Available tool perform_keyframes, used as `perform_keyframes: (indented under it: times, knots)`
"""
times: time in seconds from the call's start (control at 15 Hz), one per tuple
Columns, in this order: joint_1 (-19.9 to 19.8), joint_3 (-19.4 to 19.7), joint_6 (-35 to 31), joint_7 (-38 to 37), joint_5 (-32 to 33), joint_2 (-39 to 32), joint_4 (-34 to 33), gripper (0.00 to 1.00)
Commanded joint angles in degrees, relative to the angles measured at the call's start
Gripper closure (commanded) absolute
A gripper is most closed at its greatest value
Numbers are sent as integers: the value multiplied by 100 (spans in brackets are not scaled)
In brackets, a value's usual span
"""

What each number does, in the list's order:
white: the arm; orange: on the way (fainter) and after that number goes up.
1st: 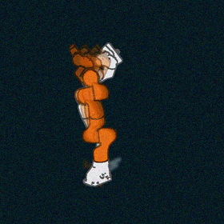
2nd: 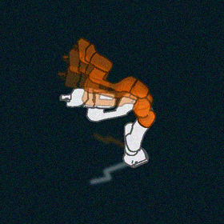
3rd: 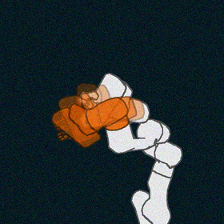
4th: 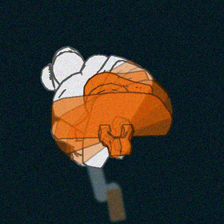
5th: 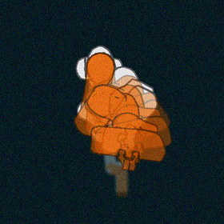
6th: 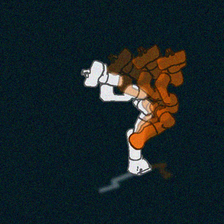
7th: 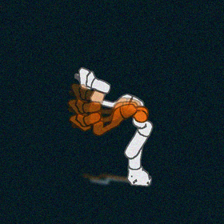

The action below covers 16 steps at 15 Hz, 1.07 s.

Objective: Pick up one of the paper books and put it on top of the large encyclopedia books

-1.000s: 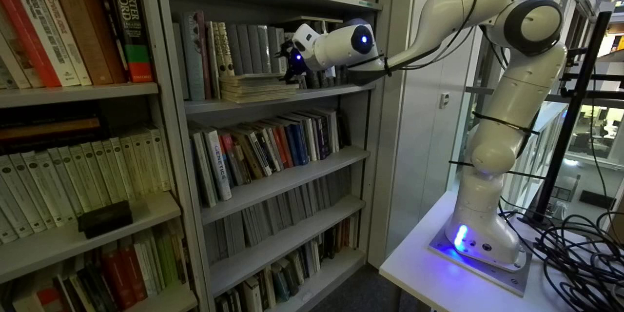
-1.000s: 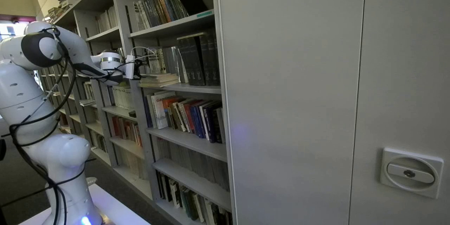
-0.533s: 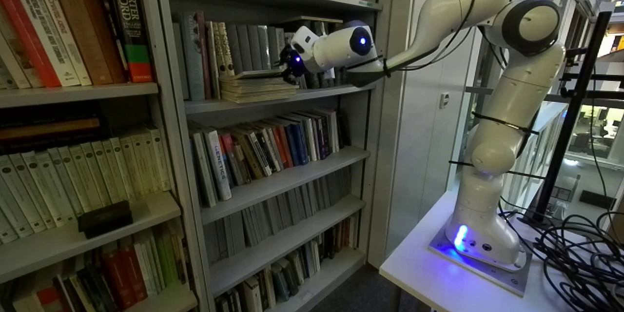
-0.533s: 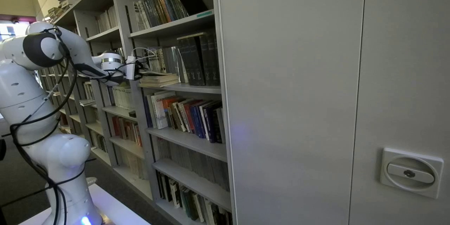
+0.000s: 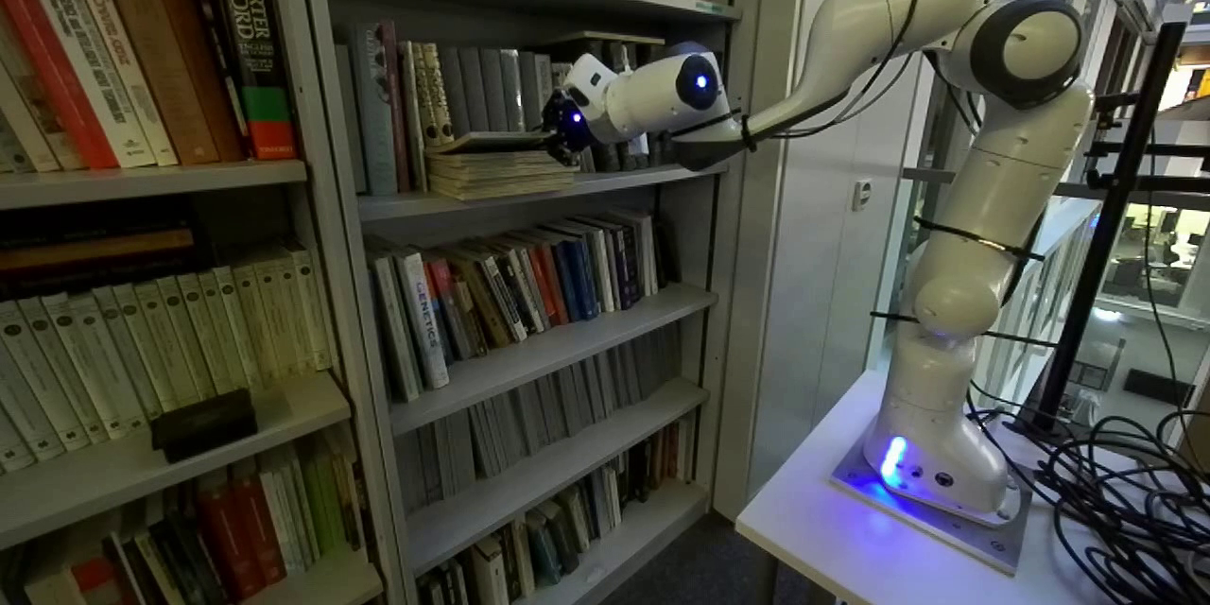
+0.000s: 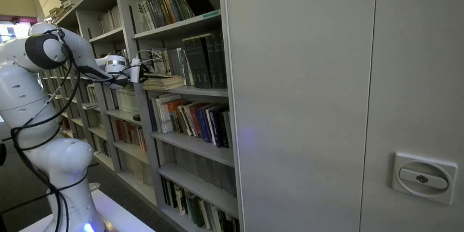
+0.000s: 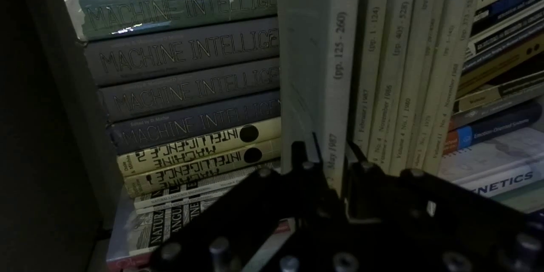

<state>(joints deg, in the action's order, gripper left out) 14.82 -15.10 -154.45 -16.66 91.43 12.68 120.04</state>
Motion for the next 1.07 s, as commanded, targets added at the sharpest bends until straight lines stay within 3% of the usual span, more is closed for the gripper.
perform_keyframes:
  times: [0.0, 0.6, 1.0]
  knots:
    - [-50, 13, 36, -191, 270, 68, -152, 97]
    - [-56, 7, 511, 125, 124, 776, 57, 97]
    - [-106, -67, 1715, -307, 572, 1260, 124, 97]
